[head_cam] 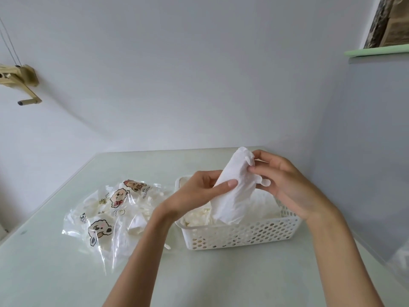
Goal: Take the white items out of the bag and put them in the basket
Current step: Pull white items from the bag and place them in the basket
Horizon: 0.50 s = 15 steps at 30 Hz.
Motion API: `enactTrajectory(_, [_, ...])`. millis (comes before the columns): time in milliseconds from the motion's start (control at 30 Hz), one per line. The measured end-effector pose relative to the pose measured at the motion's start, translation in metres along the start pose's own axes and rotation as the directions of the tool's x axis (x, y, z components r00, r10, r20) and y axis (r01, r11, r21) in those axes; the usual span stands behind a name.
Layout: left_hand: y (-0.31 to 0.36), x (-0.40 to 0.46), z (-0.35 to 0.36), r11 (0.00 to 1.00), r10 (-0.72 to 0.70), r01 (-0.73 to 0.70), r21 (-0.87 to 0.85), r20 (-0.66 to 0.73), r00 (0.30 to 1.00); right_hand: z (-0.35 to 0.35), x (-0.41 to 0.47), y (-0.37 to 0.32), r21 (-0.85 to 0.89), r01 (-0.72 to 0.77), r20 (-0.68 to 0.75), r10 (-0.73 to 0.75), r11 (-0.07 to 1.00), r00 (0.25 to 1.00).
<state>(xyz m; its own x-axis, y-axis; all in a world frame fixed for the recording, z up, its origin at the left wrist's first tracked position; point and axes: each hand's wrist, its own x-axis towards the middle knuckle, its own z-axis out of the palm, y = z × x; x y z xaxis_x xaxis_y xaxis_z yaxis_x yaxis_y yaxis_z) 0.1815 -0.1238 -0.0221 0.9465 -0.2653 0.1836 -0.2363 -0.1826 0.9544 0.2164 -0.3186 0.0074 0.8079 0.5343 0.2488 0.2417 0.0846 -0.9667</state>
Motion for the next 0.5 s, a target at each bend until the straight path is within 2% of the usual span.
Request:
enactTrajectory(67, [-0.003,0.002,0.002,1.0,-0.015,0.014,-0.028,-0.046,0.999,-0.001,0.003,0.003,0.052,-0.011,-0.037,0.013,0.999,0.999])
enactTrajectory(133, [-0.007,0.004,0.004,1.0,-0.003,0.004,0.014,-0.108,0.994,0.001,0.004,0.004,0.019,-0.049,-0.023,0.049,0.999,0.999])
enactTrajectory(200, [-0.01,0.005,0.005,0.999,0.0,0.009,0.053,-0.168,0.986,0.005,0.007,0.01,-0.158,-0.048,-0.095,0.033,0.986,0.995])
enactTrajectory(300, [-0.012,0.006,0.004,0.995,0.024,-0.007,0.099,-0.181,0.983,0.014,0.012,0.019,-0.375,-0.013,-0.281,-0.1,0.927,0.954])
enactTrajectory(400, [-0.008,0.003,0.002,0.999,0.005,0.003,0.051,-0.148,0.989,0.019,0.016,0.021,-0.342,0.023,-0.284,-0.127,0.939,0.95])
enactTrajectory(500, [-0.006,0.001,-0.003,0.998,0.015,-0.004,0.055,-0.207,0.978,0.025,0.02,0.02,-0.28,0.046,-0.316,-0.137,0.959,0.939])
